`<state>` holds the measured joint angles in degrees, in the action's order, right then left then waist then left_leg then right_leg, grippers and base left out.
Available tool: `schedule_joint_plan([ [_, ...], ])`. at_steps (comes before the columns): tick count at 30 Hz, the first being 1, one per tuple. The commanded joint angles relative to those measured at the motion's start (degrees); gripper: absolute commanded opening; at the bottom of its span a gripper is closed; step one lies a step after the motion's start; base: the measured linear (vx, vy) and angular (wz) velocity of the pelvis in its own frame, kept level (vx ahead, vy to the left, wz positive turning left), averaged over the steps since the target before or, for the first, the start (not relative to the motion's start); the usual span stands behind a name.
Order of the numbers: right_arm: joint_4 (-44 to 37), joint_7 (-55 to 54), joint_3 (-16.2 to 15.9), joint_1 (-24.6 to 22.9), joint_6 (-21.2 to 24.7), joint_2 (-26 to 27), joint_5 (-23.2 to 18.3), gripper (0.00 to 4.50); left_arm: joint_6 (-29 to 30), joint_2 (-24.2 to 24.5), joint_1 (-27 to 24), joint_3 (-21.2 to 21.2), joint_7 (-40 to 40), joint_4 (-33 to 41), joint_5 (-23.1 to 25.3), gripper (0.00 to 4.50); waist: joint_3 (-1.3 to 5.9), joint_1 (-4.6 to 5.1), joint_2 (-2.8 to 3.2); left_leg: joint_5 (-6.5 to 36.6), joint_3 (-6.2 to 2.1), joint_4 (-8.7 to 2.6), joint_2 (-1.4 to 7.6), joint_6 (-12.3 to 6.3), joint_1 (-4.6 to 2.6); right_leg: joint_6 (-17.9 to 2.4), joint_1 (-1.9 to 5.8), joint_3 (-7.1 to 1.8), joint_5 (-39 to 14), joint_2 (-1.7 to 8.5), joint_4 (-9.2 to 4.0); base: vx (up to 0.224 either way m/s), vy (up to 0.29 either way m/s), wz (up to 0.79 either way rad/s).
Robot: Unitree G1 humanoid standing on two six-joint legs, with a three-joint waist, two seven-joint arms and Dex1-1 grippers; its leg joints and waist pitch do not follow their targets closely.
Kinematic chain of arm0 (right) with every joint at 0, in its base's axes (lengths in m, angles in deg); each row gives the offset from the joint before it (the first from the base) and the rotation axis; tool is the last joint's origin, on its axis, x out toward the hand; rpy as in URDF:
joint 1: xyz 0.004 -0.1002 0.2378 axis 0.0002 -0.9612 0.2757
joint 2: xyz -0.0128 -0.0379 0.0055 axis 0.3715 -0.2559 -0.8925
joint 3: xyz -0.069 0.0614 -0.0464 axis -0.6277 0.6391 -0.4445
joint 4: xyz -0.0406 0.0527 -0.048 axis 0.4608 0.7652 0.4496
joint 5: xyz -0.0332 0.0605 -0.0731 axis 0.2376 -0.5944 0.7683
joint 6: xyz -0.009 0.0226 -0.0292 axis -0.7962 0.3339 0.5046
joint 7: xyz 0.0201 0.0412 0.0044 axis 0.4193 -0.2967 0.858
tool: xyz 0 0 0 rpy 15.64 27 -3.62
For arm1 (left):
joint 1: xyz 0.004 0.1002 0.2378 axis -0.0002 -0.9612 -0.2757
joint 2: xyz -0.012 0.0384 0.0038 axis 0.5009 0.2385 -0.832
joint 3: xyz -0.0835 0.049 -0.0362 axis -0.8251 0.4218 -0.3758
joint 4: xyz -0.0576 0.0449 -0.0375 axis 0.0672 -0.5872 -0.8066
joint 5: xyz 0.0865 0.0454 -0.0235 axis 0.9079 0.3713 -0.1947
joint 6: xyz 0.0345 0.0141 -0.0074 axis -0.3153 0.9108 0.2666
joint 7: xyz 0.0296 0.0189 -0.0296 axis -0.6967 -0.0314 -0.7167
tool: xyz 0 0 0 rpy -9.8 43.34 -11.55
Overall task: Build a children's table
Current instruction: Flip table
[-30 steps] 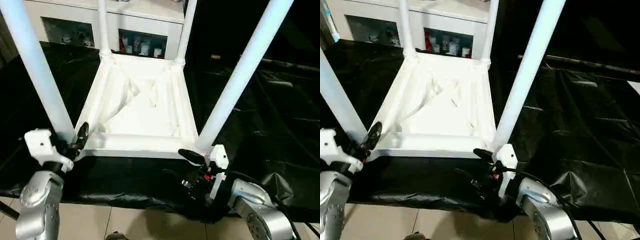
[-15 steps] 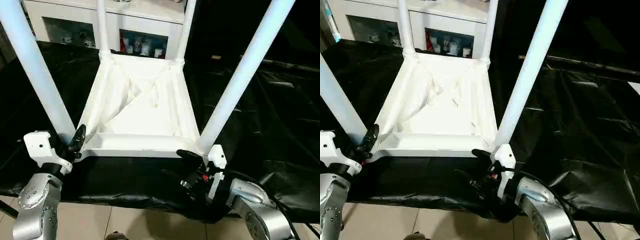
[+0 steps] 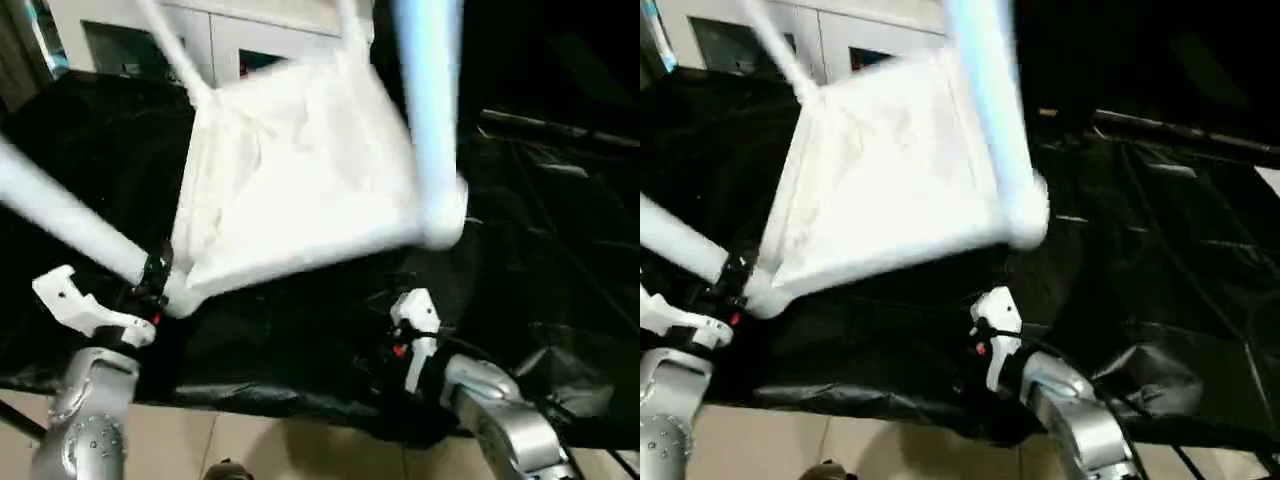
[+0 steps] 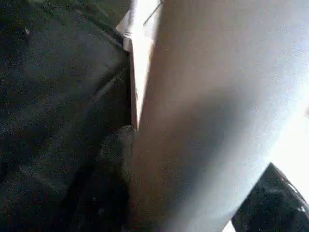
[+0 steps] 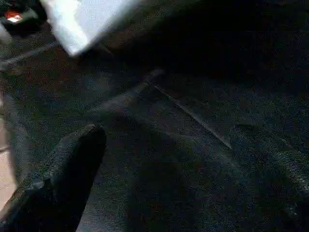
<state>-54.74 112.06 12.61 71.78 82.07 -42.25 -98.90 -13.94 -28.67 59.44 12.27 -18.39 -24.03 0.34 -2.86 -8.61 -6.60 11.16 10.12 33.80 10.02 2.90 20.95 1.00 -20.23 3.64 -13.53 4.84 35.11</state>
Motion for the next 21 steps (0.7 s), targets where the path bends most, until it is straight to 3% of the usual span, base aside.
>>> schedule_joint_plan([
  [1, 2.0, -4.3, 3.0, 1.9, -0.3, 2.4, -1.1, 4.5, 1.9, -1.1, -0.3, 1.9, 0.5, 2.4, -1.7, 2.38, 2.48, 0.1, 0.74, 9.2, -1.3, -5.01, 3.64, 1.47, -1.07, -9.4, 0.93, -2.87, -1.2, 3.9, -3.4, 0.0, 0.0, 0.0],
  [6, 5.2, -5.1, 7.1, 5.6, 0.0, 9.7, -8.3, 4.5, 3.4, -2.4, -0.5, 3.1, -0.7, 4.1, -2.0, 2.27, 2.5, 0.49, 0.31, 12.8, -1.62, -5.33, 3.89, 3.64, -1.33, -7.7, 0.89, -2.77, -2.1, 3.81, -3.43, 0.0, 0.0, 0.0],
  [11, 6.5, -1.8, 8.6, 8.7, 1.4, 14.1, -14.1, 4.5, 3.7, -2.8, -0.4, 3.5, -2.0, 4.3, -2.2, 2.26, 2.69, 0.23, 0.21, 8.7, -1.52, -4.99, 3.69, 3.12, -1.25, -7.1, 1.18, -2.7, 3.2, 3.62, -3.0, 0.0, 0.0, 0.0],
  [15, 7.1, 1.3, 8.3, 9.7, 2.7, 14.9, -15.4, 4.5, 3.5, -3.4, 0.0, 3.2, -2.5, 4.1, -1.1, 2.26, 2.6, 0.24, 0.22, 9.9, -1.56, -5.21, 3.75, 3.79, -1.23, -6.6, 1.25, -2.66, 1.5, 3.68, -3.17, 0.0, 0.0, 0.0],
  [17, 8.2, 2.3, 8.5, 10.7, 3.0, 15.3, -16.1, 4.5, 3.5, -3.7, 0.1, 3.5, -2.8, 4.4, -0.5, 2.26, 2.56, 0.25, -0.08, 10.5, -1.56, -5.27, 3.8, 4.17, -1.27, -6.3, 1.25, -2.74, -0.1, 3.84, -3.34, 0.0, 0.0, 0.0],
  [21, 11.0, 0.0, 10.3, 12.7, 1.7, 16.5, -16.4, 4.5, 3.3, -3.7, 0.0, 4.2, -2.8, 4.6, -0.1, 2.26, 2.63, 0.17, -0.05, 10.1, -1.56, -5.25, 3.76, 4.7, -1.38, -6.2, 1.14, -2.71, -0.4, 3.84, -3.31, 0.0, 0.0, 0.0],
])
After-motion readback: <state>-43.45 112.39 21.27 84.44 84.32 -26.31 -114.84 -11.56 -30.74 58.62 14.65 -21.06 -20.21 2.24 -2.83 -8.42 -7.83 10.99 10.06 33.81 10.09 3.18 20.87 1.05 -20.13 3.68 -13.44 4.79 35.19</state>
